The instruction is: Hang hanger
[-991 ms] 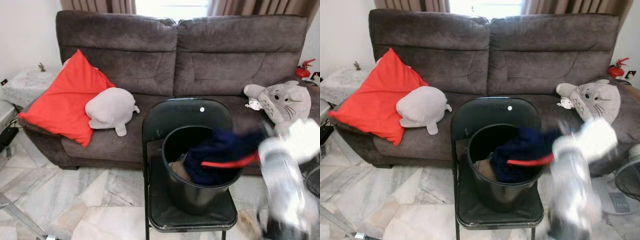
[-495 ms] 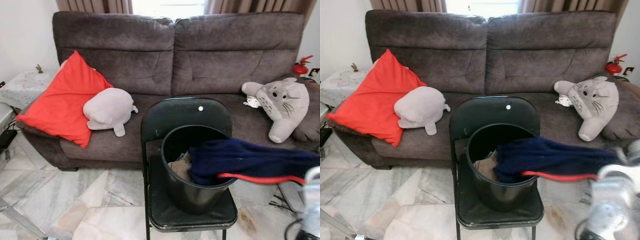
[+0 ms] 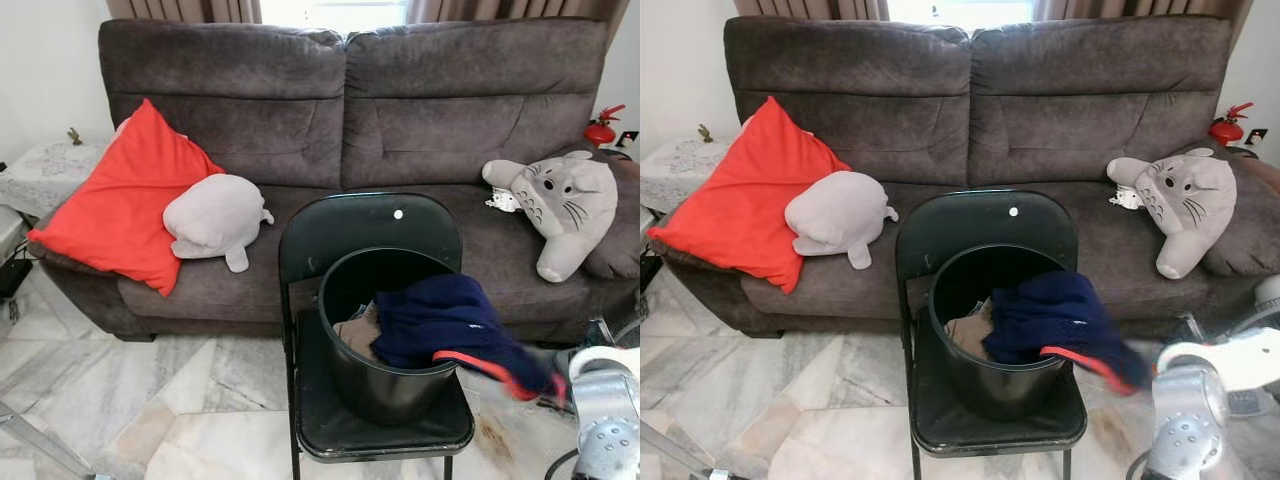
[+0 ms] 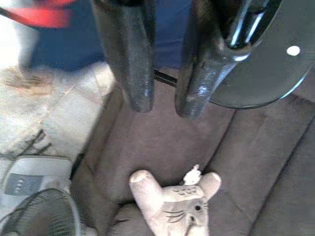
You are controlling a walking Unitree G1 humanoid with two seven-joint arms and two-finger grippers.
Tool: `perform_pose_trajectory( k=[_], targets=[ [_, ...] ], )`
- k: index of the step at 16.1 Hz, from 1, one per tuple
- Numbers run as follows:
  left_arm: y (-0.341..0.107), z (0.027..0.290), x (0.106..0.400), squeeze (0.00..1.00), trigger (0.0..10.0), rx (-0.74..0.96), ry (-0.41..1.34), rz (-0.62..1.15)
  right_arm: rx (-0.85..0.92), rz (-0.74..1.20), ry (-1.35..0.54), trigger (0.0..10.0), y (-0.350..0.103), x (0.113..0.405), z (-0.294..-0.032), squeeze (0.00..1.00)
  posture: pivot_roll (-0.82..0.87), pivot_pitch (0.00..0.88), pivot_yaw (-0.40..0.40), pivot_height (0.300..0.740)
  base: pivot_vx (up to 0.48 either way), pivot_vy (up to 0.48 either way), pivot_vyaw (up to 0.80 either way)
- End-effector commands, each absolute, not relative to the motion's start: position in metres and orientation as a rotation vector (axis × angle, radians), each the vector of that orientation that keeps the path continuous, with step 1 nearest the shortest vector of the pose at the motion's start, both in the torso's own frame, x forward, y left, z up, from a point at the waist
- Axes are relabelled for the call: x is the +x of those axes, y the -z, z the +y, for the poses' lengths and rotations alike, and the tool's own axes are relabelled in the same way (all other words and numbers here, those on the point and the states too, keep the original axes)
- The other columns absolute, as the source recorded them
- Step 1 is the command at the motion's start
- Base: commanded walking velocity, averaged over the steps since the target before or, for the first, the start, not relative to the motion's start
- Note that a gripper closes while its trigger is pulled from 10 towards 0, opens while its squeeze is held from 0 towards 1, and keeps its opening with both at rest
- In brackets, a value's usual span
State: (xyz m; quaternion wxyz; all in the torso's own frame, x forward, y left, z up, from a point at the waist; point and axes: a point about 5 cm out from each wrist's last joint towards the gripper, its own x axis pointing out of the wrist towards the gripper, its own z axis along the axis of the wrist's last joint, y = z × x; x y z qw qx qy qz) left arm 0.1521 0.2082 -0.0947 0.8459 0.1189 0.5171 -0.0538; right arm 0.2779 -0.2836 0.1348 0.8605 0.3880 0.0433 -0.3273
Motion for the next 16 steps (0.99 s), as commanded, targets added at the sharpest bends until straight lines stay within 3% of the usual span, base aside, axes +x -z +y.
perform_pose_trajectory(
  k=[1, 4, 6, 8, 10, 11, 13, 14, 15, 16],
  targets=[
    [0.096, 0.211, 0.148, 0.0, 10.0, 0.265, 0.121, 1.107, 0.807, 0.087, 0.685, 10.0, -0.136, 0.276, -0.283, 0.0, -0.17, 0.047, 0.031, 0.74, 0.0, 0.0, 0.0],
    [0.096, 0.21, 0.148, 0.0, 10.0, 0.266, 0.124, 1.108, 0.634, 0.152, 0.715, 10.0, -0.123, 0.264, -0.282, 0.0, -0.18, 0.051, 0.029, 0.74, 0.0, 0.0, 0.0],
    [0.096, 0.21, 0.148, 0.0, 10.0, 0.266, 0.124, 1.107, 0.246, 0.249, 0.504, 10.0, -0.108, 0.257, -0.251, 0.0, -0.18, 0.054, 0.023, 0.74, 0.0, 0.0, 0.0],
    [0.096, 0.21, 0.148, 0.0, 10.0, 0.262, 0.121, 1.106, 0.061, 0.411, 0.222, 10.0, -0.073, 0.248, -0.214, 0.0, -0.18, 0.057, 0.023, 0.74, 0.0, 0.0, 0.0],
    [0.096, 0.21, 0.148, 0.0, 10.0, 0.262, 0.12, 1.106, -0.04, 0.481, 0.178, 10.0, -0.045, 0.241, -0.207, 0.0, -0.18, 0.057, 0.021, 0.74, 0.0, 0.0, 0.0],
    [0.096, 0.21, 0.148, 0.0, 10.0, 0.26, 0.117, 1.105, -0.075, 0.489, 0.159, 10.0, -0.034, 0.243, -0.205, 1.0, -0.17, 0.055, 0.02, 0.74, 0.0, 0.0, 0.0],
    [0.096, 0.21, 0.148, 0.0, 10.0, 0.257, 0.112, 1.103, -0.175, 0.486, 0.087, 10.0, -0.018, 0.253, -0.195, 1.0, -0.16, 0.056, 0.022, 0.74, 0.0, 0.0, 0.0],
    [0.096, 0.21, 0.147, 0.0, 10.0, 0.257, 0.112, 1.103, -0.228, 0.478, 0.053, 10.0, -0.013, 0.257, -0.19, 0.8, -0.15, 0.055, 0.022, 0.74, 0.0, 0.0, 0.0],
    [0.096, 0.21, 0.147, 0.0, 10.0, 0.256, 0.109, 1.103, -0.235, 0.463, 0.064, 10.0, -0.011, 0.261, -0.188, 0.0, -0.14, 0.054, 0.021, 0.74, 0.0, 0.0, 0.0],
    [0.096, 0.21, 0.147, 0.0, 10.0, 0.251, 0.105, 1.102, -0.227, 0.42, 0.104, 10.0, -0.012, 0.266, -0.189, 0.0, -0.14, 0.055, 0.022, 0.74, 0.0, 0.0, 0.0]
  ],
)
